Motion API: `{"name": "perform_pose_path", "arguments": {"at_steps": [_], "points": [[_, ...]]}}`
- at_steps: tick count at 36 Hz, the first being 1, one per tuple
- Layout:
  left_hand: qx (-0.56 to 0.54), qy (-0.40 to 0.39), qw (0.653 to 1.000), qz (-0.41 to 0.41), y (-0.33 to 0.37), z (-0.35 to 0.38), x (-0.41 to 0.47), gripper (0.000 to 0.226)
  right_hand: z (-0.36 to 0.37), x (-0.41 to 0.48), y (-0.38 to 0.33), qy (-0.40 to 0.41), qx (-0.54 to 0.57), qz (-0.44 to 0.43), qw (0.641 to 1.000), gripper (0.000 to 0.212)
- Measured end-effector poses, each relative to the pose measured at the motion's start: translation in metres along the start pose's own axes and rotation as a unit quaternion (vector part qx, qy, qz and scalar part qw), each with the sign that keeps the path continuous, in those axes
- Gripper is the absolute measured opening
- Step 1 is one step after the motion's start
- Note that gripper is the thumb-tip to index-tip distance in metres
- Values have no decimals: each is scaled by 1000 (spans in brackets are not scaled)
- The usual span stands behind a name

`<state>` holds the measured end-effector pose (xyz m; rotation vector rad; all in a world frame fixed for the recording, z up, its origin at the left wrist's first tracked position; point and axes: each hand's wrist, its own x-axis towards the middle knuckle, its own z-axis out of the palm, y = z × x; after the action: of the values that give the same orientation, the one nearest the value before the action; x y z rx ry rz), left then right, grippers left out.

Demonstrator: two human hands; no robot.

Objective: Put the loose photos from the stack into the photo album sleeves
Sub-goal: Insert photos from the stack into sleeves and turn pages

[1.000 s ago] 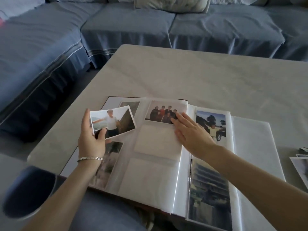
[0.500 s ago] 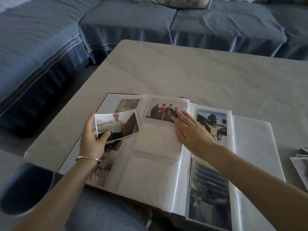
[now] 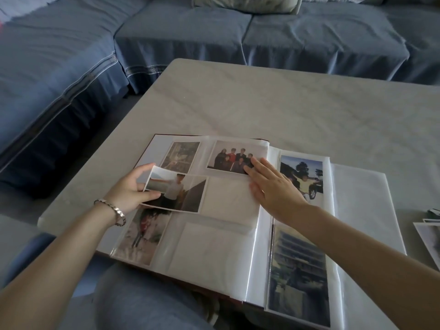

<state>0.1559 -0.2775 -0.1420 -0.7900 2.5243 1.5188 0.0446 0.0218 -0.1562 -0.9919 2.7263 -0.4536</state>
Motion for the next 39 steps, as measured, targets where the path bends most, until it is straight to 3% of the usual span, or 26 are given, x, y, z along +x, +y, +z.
{"name": "perform_pose_path", "arguments": {"at_steps": [6, 9, 16, 22, 24, 28, 39], "points": [[103, -28, 993, 58, 23, 27, -7, 74, -1, 0, 1, 2, -1, -3, 1000, 48], [112, -34, 991, 59, 32, 34, -9, 62, -1, 0, 1, -2, -8, -8, 1000, 48], [102, 71, 992, 8, 35, 36, -6, 40, -2, 0, 1, -10, -4, -5, 1000, 48], [74, 100, 992, -10, 30, 37, -2, 7, -3, 0, 1, -9, -2, -4, 1000, 48], [55, 91, 994, -22, 31, 39, -1, 9, -3, -1, 1, -9, -1, -5, 1000, 48], [-100, 18, 990, -97, 37, 47, -2, 16, -3, -2, 1, -9, 0, -6, 1000, 48], [-121, -39, 986, -110, 53, 60, -3, 6, -7, 1, 3, -27, 31, 3, 999, 48]]}}
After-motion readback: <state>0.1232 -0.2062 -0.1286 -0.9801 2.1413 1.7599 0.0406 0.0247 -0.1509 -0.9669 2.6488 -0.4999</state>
